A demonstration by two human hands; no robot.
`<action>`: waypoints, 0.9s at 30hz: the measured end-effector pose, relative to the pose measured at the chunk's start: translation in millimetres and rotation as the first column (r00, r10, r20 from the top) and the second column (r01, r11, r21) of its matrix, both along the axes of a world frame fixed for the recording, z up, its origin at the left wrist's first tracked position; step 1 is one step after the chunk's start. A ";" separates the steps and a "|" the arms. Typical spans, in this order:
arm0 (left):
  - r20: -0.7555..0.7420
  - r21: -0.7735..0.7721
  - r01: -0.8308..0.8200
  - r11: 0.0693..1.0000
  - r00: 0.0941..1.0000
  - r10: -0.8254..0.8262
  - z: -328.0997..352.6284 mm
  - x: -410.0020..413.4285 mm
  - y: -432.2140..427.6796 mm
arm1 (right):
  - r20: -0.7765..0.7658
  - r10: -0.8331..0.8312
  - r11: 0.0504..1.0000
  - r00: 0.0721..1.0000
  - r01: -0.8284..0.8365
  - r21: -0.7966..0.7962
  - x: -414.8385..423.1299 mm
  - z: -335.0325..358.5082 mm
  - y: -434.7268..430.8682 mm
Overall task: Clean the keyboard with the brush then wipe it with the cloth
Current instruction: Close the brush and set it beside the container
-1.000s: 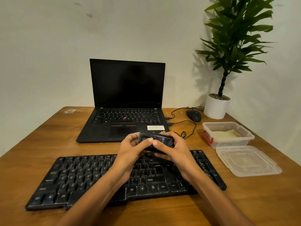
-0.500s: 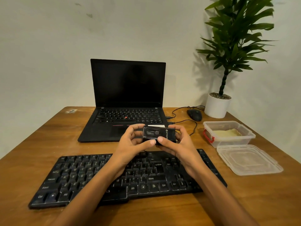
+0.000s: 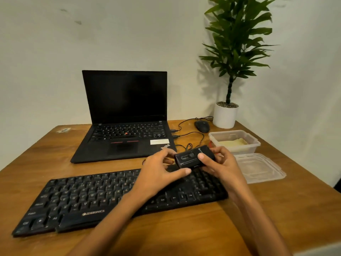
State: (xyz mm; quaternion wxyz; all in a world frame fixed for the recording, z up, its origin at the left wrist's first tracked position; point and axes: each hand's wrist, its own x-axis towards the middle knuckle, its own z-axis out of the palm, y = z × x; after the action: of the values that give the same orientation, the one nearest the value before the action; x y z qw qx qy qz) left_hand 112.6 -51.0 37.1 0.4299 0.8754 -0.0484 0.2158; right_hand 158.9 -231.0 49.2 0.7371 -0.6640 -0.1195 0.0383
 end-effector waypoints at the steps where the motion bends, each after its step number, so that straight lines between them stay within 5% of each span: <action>1: 0.014 0.056 0.005 0.998 1.000 -0.006 0.6 1.4 -9.8 | -0.005 -0.017 1.000 1.000 0.017 0.011 -0.6 -1.0 -11.9; 12: -0.032 0.269 0.149 0.952 0.989 -0.145 -6.8 22.3 -127.5 | 0.042 -0.235 0.946 0.971 0.239 -0.218 -17.3 -16.5 -139.6; 27: -0.177 0.403 0.188 0.896 0.976 -0.126 -23.8 46.2 -170.2 | 0.161 -0.310 0.664 0.937 0.335 -0.669 -2.9 -40.7 -178.0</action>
State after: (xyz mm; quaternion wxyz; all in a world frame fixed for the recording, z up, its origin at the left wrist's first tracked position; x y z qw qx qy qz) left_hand 158.8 -221.1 13.3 0.2513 0.9536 -0.1322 0.1000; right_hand 156.0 -408.9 8.5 0.4311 -0.9001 0.0101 -0.0622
